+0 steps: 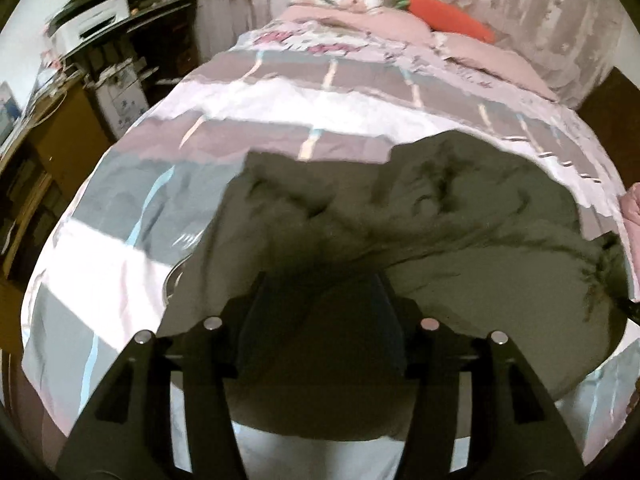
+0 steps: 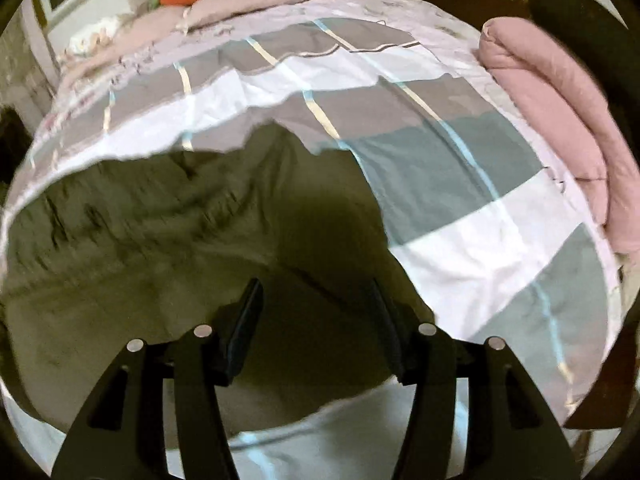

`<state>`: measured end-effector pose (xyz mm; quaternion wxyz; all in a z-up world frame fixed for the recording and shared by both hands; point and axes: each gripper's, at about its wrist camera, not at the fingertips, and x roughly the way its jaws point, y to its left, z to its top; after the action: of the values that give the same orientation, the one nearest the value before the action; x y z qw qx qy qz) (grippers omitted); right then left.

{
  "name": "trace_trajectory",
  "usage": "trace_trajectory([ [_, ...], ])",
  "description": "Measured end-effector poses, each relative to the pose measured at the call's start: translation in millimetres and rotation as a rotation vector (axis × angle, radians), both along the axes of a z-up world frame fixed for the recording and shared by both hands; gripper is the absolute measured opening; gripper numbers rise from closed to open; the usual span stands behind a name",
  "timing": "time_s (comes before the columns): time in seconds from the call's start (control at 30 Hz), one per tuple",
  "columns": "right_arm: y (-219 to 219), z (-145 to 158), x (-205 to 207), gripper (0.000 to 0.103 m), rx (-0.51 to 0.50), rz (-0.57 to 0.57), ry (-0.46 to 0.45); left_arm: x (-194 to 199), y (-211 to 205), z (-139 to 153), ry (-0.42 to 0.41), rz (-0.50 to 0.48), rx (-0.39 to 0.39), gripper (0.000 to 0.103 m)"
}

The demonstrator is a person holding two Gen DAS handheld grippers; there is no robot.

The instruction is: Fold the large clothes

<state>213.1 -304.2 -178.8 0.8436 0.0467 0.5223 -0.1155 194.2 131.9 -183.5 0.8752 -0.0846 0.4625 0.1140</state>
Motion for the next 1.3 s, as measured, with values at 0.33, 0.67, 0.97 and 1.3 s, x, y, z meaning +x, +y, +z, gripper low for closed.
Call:
trace_trajectory([
  [0.33, -23.5, -67.9, 24.2, 0.084, 0.014, -0.012, 0.074, 25.9, 22.3, -57.7, 0.119, 0.044, 0.079, 0.050],
  [0.67, 14.8, 12.0, 7.6, 0.077, 0.142, 0.064, -0.128, -5.2, 5.5, 6.2, -0.049, 0.060, -0.092, 0.060],
  [0.97, 110.5, -25.6, 14.5, 0.078, 0.192, 0.367, -0.064, 15.0, -100.2, -10.9, -0.001, -0.163, -0.047, 0.055],
  [1.3, 113.4, -40.2, 26.7, 0.083, 0.157, 0.368, -0.057, 51.7, -100.2, -34.5, 0.104, -0.097, -0.001, 0.059],
])
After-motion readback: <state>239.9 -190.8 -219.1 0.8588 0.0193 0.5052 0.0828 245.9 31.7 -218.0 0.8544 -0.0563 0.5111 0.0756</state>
